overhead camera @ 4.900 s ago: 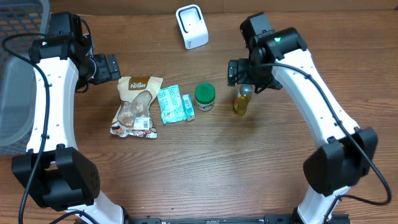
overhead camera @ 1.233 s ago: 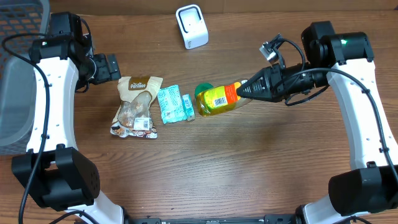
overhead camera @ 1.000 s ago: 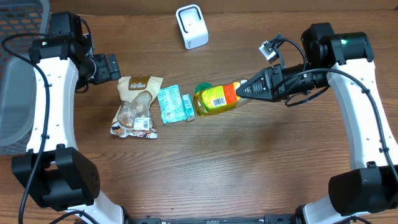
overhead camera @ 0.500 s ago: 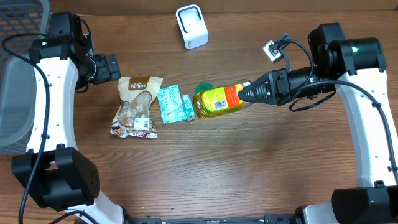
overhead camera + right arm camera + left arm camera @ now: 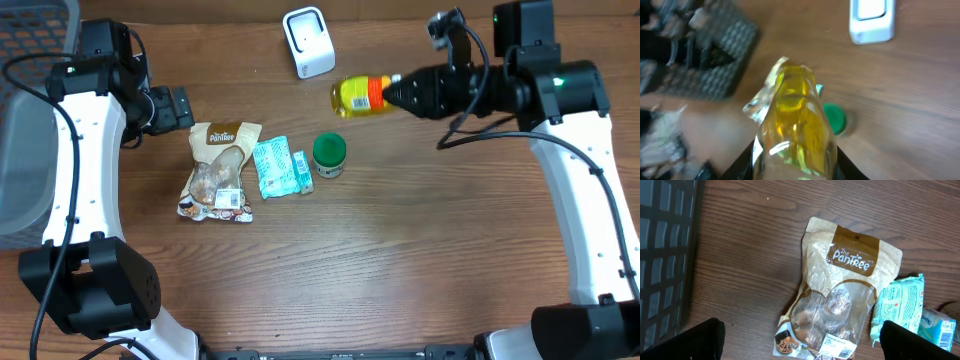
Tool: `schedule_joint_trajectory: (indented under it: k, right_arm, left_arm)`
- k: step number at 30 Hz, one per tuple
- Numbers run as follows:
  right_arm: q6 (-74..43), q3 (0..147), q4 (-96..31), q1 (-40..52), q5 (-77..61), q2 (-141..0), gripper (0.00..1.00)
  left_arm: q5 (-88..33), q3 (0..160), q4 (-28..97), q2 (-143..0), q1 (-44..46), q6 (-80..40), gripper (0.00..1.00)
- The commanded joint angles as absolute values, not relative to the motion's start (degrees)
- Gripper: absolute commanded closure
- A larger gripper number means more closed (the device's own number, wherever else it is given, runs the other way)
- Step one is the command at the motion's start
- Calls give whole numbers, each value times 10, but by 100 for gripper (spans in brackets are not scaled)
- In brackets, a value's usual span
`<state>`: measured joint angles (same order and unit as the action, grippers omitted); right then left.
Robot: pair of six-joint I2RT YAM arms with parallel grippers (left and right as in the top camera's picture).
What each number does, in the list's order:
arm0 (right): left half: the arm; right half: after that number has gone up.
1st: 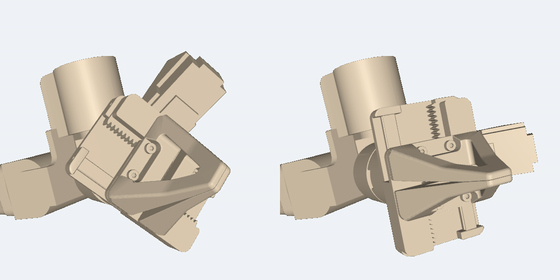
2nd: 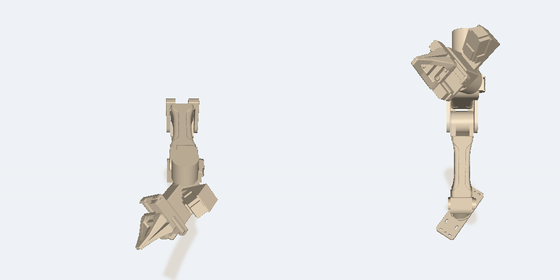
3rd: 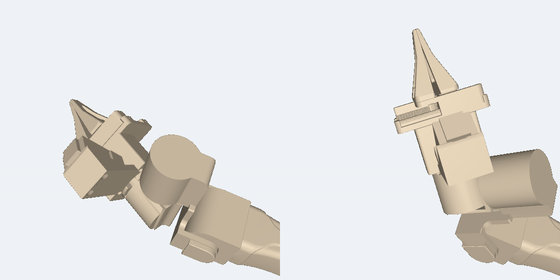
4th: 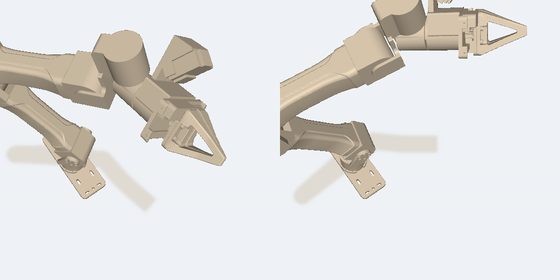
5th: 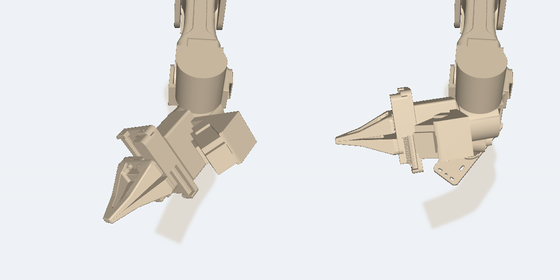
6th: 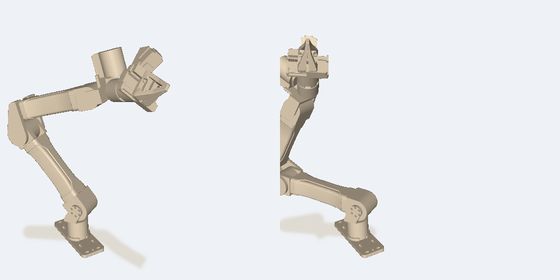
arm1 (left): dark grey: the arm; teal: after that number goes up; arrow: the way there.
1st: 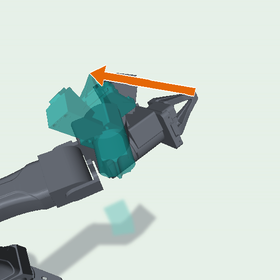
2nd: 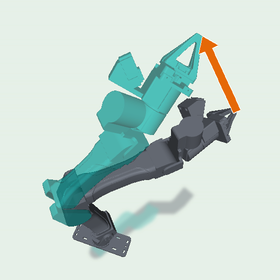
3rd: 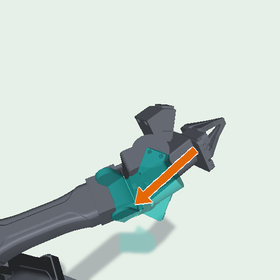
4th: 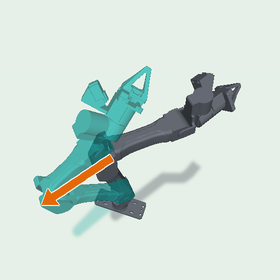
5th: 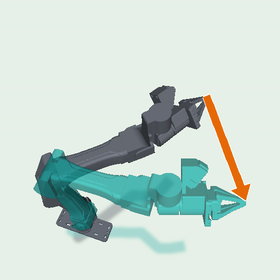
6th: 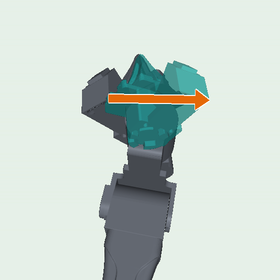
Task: Scan the item barcode
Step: 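Raise the yellow bottle and hold it in front of the scanner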
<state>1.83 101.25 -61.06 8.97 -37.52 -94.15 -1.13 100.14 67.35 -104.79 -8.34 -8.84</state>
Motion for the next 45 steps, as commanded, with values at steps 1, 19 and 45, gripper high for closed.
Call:
schedule_joint_trajectory:
  k: [1, 19, 45]
  right_arm:
    - [-43, 1049, -548, 134, -222, -938, 96]
    - [342, 1049, -64, 314, 220, -1210, 96]
    - [510, 1048, 190, 291, 177, -1350, 96]
  left_arm:
    - [-13, 1014, 672, -1034, -82, -94, 0]
    - [-13, 1014, 672, -1034, -82, -94, 0]
    - [-13, 1014, 673, -1034, -82, -94, 0]
